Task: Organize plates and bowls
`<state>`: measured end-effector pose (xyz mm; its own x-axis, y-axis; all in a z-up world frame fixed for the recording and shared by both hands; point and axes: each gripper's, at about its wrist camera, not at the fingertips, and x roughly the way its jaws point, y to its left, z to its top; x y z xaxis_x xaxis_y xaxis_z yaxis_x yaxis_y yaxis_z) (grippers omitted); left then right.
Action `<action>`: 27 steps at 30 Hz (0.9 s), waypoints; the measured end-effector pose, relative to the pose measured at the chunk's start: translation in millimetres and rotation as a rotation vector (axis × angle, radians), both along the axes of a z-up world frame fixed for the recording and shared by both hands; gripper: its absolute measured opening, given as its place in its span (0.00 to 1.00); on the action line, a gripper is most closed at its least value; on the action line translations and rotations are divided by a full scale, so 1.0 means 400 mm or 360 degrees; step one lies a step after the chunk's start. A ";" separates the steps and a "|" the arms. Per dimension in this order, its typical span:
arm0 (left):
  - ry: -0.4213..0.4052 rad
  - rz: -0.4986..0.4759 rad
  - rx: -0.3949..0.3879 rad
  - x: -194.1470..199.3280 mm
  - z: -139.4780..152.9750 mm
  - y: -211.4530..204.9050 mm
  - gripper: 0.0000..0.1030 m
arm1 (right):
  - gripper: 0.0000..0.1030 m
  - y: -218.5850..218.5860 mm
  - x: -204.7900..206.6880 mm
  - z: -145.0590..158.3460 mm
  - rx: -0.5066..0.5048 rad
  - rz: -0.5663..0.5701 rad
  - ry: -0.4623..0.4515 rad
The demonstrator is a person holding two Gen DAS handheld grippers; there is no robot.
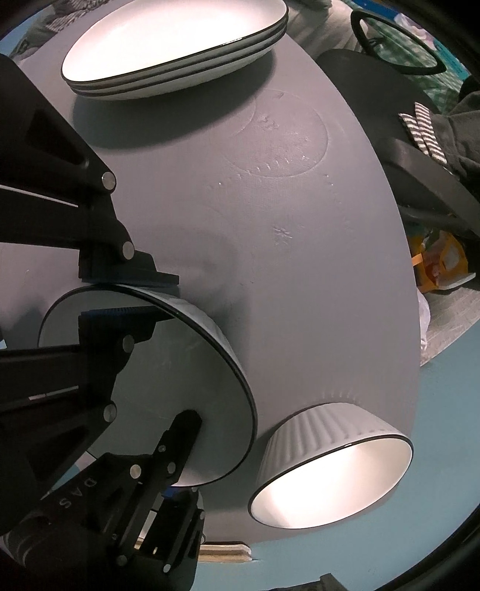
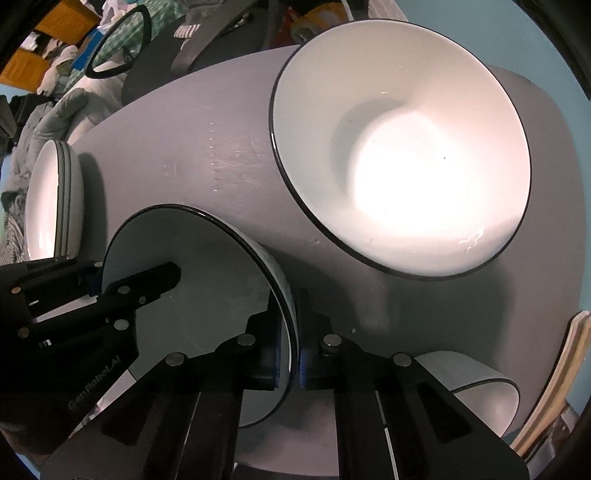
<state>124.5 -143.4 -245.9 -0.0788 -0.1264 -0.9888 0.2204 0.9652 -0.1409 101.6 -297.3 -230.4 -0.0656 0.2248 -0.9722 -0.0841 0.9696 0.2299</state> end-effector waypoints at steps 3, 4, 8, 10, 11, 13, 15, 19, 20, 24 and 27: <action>0.0000 -0.0014 0.0012 0.007 -0.003 0.002 0.08 | 0.06 -0.003 -0.003 -0.003 0.0014 -0.0020 0.0044; 0.0001 -0.0014 0.0018 0.009 -0.004 0.001 0.08 | 0.06 -0.003 -0.005 -0.003 0.0015 -0.0028 0.0059; -0.0001 -0.0019 0.0031 0.011 0.002 -0.002 0.08 | 0.06 -0.004 -0.010 0.006 0.0011 -0.0045 0.0073; -0.0009 -0.0024 0.0032 0.011 0.010 -0.003 0.08 | 0.06 -0.001 -0.009 0.011 0.0012 -0.0053 0.0075; -0.0016 -0.0026 0.0036 0.010 0.014 0.000 0.08 | 0.06 0.000 -0.009 0.015 0.0017 -0.0059 0.0075; -0.0030 -0.0032 0.0029 0.012 0.027 0.002 0.08 | 0.06 -0.009 -0.013 0.024 0.0030 -0.0073 0.0073; -0.0039 -0.0038 0.0020 0.013 0.037 0.004 0.08 | 0.06 -0.014 -0.015 0.037 0.0040 -0.0086 0.0069; -0.0055 -0.0046 0.0003 0.017 0.059 0.006 0.08 | 0.06 -0.015 -0.016 0.063 0.0025 -0.0076 0.0055; -0.0058 -0.0048 0.0000 0.017 0.064 0.005 0.08 | 0.06 -0.012 -0.013 0.068 0.0021 -0.0073 0.0053; -0.0078 -0.0054 -0.0010 0.023 0.090 0.001 0.08 | 0.06 -0.015 -0.007 0.093 0.0015 -0.0075 0.0040; -0.0090 -0.0053 -0.0030 0.023 0.112 -0.002 0.08 | 0.06 -0.005 0.005 0.096 0.0023 -0.0083 0.0036</action>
<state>133.7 -144.3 -201.1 -0.0274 -0.1435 -0.9893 0.2604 0.9544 -0.1456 103.6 -299.2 -191.9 -0.0756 0.2424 -0.9672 -0.0283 0.9691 0.2450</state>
